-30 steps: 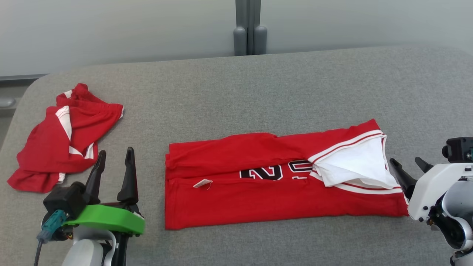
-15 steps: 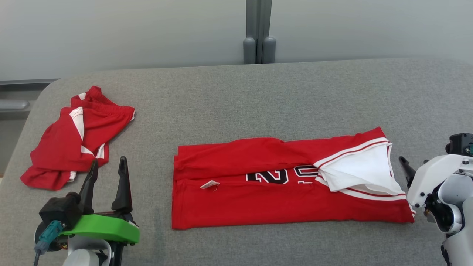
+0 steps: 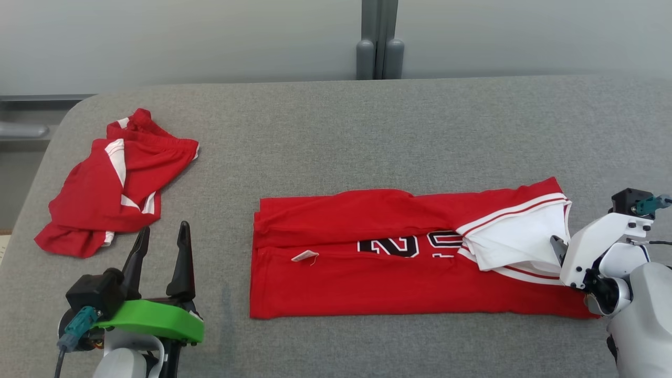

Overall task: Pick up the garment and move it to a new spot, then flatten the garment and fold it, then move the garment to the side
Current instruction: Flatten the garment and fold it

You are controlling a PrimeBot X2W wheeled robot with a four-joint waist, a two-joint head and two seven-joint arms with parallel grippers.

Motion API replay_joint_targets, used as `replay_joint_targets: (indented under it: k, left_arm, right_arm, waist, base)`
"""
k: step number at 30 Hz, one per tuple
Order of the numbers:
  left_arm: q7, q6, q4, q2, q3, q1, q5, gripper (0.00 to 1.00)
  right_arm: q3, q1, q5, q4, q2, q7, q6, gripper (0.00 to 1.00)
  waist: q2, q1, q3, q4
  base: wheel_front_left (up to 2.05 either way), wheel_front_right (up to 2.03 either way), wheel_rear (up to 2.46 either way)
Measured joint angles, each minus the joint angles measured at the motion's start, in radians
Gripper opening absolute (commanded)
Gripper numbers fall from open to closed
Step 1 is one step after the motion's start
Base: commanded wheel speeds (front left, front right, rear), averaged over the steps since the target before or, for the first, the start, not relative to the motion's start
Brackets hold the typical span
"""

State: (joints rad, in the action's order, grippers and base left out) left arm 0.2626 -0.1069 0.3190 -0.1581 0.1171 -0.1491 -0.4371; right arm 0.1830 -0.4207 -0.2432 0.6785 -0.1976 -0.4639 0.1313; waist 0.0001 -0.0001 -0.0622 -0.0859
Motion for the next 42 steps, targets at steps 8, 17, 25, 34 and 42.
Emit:
replay_joint_targets:
  k: [8, 17, 25, 34, 42]
  left_arm:
    - [0.000, -0.009, 0.003, 0.011, 0.000, -0.020, 0.006, 1.00]
    - [0.000, -0.013, 0.001, 0.011, -0.021, -0.022, 0.010, 1.00]
    - [0.000, -0.016, 0.009, 0.016, -0.029, -0.012, 0.007, 1.00]
    - [0.000, -0.017, 0.007, 0.029, -0.027, 0.000, 0.002, 1.00]
    - [0.000, -0.018, 0.008, 0.041, -0.028, 0.000, 0.001, 1.00]
  right_arm:
    - [0.014, -0.061, 0.017, 0.164, -0.008, 0.034, 0.000, 1.00]
    - [0.007, -0.109, 0.016, 0.252, -0.019, 0.062, 0.001, 0.00]
    - [0.105, -0.102, 0.054, 0.265, -0.100, 0.176, 0.001, 0.00]
    - [0.233, -0.089, 0.172, 0.191, -0.216, 0.214, 0.001, 0.00]
    - [0.214, -0.073, 0.212, 0.024, -0.109, 0.125, 0.000, 0.00]
  waist:
    - [0.0000, 0.0000, -0.030, -0.032]
    - [-0.0001, 0.0000, -0.040, -0.038]
    - [0.0000, 0.0000, -0.015, -0.011]
    - [0.0000, 0.0000, -0.002, 0.021]
    - [0.0000, 0.0000, 0.001, 0.023]
  base:
    - [0.00, 0.00, 0.00]
    - [0.00, 0.00, 0.00]
    - [0.00, 0.00, 0.00]
    - [0.00, 0.00, 0.00]
    - [0.00, 0.00, 0.00]
